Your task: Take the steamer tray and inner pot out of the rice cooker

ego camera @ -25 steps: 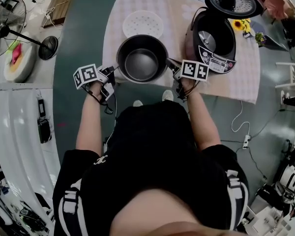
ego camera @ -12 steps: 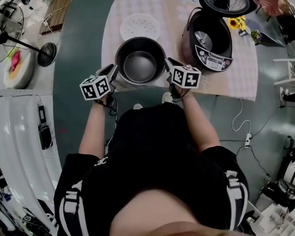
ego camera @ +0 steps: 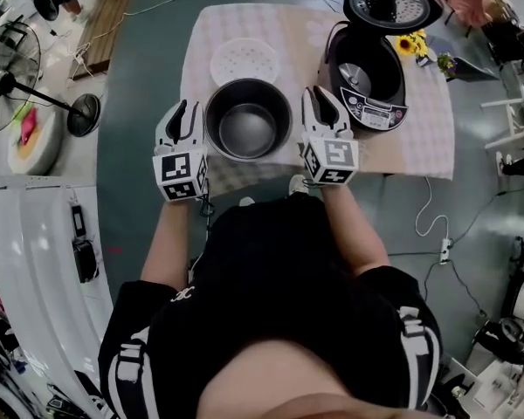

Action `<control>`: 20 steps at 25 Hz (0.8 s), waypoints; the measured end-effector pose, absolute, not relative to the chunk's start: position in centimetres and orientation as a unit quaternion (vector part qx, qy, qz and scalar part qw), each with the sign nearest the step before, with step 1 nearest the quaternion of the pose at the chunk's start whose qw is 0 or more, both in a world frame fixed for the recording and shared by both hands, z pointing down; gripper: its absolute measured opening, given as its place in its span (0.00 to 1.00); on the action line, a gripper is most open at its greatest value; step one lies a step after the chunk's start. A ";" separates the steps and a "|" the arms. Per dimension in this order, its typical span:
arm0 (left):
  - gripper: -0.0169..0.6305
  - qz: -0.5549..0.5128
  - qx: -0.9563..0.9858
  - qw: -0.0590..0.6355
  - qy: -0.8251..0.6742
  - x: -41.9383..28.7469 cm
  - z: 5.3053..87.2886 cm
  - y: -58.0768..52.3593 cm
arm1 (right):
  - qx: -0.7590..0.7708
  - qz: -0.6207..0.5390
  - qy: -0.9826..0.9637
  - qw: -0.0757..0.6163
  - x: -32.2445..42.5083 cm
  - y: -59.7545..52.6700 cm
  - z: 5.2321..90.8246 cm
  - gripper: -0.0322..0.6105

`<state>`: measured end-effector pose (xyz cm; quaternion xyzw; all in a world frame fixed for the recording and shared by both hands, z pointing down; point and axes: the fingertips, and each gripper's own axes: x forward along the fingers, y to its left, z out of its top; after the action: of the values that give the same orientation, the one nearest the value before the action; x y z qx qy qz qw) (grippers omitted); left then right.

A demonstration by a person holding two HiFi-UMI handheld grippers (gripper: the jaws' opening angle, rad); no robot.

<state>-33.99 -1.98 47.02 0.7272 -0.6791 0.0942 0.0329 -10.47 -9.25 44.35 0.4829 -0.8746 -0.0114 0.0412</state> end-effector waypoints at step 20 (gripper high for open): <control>0.03 0.022 0.783 0.000 -0.622 -24.4 37.8 -5.0 | 0.487 -0.069 -0.867 -0.078 -6.0 -7.5 34.0 0.04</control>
<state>-24.42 -4.97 37.77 0.7831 -0.6215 0.0223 -0.0005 -6.04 -7.53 33.98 0.4868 -0.8673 -0.0687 -0.0781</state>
